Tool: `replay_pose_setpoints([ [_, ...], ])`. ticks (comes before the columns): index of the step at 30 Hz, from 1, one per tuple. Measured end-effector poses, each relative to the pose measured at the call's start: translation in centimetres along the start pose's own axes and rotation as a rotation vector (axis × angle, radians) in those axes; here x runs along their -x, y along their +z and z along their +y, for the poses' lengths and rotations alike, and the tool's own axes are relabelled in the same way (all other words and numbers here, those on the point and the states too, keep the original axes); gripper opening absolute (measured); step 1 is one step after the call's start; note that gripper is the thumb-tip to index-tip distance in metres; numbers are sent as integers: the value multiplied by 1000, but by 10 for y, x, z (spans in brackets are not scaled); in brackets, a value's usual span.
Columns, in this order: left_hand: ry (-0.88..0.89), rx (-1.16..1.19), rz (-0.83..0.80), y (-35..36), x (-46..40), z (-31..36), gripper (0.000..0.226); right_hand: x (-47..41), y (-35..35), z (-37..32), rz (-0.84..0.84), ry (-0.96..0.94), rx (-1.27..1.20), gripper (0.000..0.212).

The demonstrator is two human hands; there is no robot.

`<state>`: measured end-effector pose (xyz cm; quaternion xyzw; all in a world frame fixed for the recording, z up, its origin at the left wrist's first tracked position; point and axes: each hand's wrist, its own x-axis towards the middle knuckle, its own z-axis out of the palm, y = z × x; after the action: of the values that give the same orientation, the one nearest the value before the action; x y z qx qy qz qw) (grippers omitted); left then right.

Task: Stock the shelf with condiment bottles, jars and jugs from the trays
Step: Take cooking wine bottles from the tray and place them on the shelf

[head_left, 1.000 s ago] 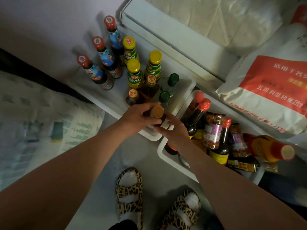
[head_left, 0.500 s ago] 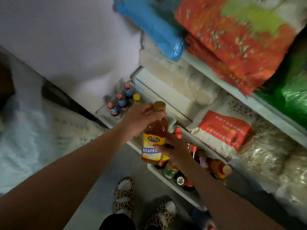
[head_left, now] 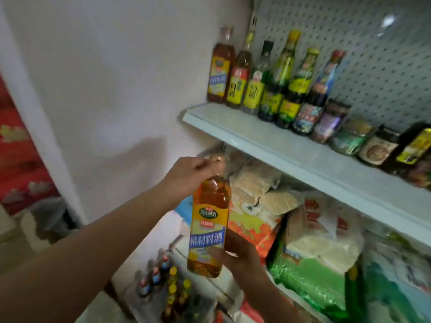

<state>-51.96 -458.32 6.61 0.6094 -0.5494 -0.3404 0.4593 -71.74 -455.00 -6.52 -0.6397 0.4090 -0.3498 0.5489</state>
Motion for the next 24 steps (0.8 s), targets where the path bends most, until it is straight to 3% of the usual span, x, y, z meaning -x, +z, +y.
replay_pose_setpoints([
  [4, 120, 136, 17, -34, -10, 82, 43, -23, -16, -84, -4, -123, -98, 34],
  [8, 119, 190, -51, -63, -32, 109, 62, -62, -18, -143, 62, -239, -121, 39],
  [11, 114, 265, -120, -77, -59, 111, 48, -101, -18, -173, 103, -283, -154, 39],
  [13, 132, 290, -139, -86, -85, 112, 44, -129, -16, -188, 145, -303, -151, 35],
  [21, 198, 269, -205, -122, -201, 103, 67, -244, -4, -196, 238, -300, -103, 35],
  [24, 203, 272, -243, -128, -235, 99, 61, -278, -1, -191, 290, -282, -74, 35],
])
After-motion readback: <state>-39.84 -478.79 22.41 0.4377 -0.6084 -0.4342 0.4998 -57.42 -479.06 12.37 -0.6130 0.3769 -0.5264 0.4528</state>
